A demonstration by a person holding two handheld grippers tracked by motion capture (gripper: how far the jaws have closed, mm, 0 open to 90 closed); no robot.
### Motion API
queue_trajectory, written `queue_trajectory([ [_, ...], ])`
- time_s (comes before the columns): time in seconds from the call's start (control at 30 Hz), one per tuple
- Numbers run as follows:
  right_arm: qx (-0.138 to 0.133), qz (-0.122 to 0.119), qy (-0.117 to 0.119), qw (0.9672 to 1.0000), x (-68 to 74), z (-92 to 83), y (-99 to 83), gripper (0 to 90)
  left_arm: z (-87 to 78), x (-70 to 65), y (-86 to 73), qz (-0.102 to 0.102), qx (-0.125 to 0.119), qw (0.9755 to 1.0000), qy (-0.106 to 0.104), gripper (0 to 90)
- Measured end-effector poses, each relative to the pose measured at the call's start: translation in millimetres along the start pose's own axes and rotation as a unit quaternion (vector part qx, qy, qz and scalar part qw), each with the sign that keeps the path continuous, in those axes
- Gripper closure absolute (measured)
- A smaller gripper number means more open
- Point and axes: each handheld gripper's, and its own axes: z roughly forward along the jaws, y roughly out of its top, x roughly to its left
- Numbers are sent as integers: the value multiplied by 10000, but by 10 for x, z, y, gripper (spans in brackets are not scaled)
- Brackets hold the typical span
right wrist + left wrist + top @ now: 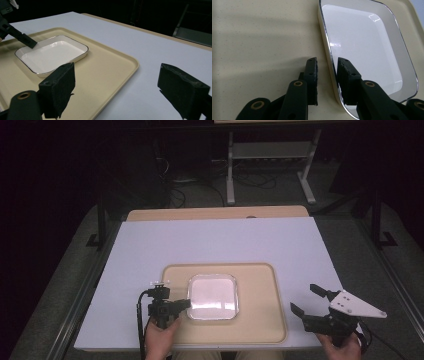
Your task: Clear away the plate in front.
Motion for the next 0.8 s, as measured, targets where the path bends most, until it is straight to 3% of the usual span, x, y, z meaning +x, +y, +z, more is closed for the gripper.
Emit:
queue_trajectory([
  [0.8,73,51,-42,10000,-12,16,-16,134,-136,64,-5,301,-382,9986,-184,593],
])
